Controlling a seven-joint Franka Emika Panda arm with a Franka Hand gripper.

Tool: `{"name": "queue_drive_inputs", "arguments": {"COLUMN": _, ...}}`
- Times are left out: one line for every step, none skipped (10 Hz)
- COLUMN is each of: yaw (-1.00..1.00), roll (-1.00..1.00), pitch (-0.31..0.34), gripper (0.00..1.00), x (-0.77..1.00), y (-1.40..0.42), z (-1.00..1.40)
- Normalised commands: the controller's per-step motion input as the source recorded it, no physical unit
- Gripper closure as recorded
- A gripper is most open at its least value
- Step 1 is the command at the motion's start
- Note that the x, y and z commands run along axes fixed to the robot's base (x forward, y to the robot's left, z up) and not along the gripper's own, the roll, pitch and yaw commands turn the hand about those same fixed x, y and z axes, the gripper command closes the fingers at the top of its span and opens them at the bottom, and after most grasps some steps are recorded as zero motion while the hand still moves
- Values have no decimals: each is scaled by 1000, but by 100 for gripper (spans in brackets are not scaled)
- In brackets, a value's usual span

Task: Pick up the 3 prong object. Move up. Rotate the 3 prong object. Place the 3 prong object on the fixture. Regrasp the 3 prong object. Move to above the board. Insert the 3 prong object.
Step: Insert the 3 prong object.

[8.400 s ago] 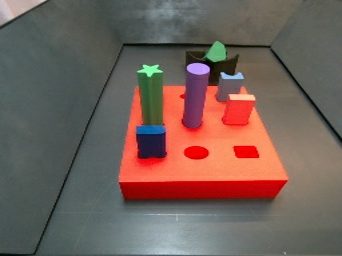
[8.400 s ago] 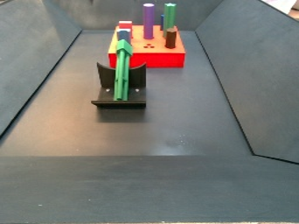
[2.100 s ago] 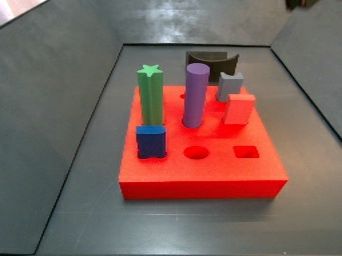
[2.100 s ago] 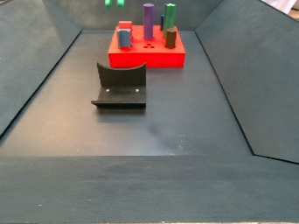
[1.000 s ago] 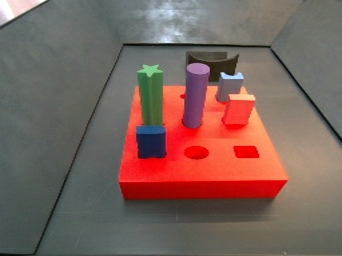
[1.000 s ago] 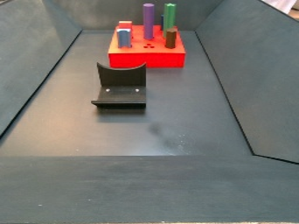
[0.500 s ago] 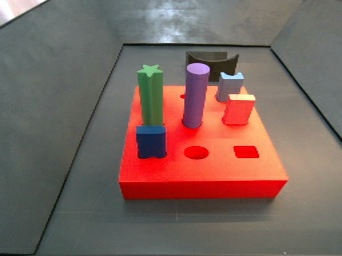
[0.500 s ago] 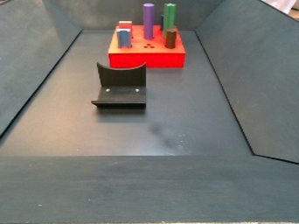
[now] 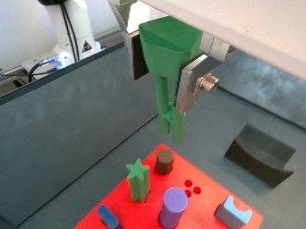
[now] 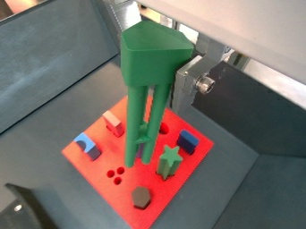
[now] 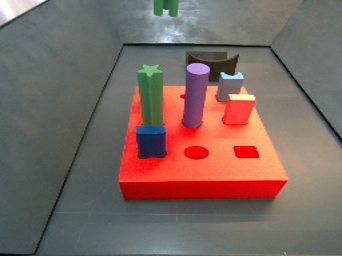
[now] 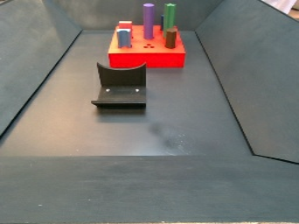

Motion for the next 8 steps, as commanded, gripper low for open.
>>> {"name": "queue_drive_inputs", "arguments": {"yaw": 0, "roll": 0, "pitch": 0, "gripper": 100, "x": 49, "y": 0, "z": -11}}
{"name": "queue_drive_inputs", "arguments": {"yaw": -643, "roll": 0, "pitch": 0, "gripper": 100, "x": 449, "y": 280, "z": -163}}
{"name": "queue_drive_inputs", "arguments": {"yaw": -714, "roll": 0, "pitch": 0, "gripper": 100, "x": 460, "y": 269, "z": -186}}
{"name": "queue_drive_inputs", "arguments": {"yaw": -746, "roll": 0, "pitch": 0, "gripper": 100, "x": 440, "y": 249, "z": -191}}
{"name": "queue_drive_inputs", "arguments": {"yaw": -794, "roll": -7, "pitch": 0, "gripper": 100, "x": 377, "y": 197, "z": -249}}
{"name": "queue_drive_inputs", "arguments": {"yaw": -843, "roll": -31, "pitch": 0, "gripper": 100, "x": 311, "y": 134, "z": -326}}
{"name": "queue_drive_inputs", "arguments": {"yaw": -909, "roll": -57, "pitch": 0, "gripper": 100, "x": 223, "y": 49, "z": -371}}
{"name": "queue_drive_inputs", "arguments": {"yaw": -923, "roll": -66, "pitch": 0, "gripper": 100, "x": 203, "y": 31, "z": -383}}
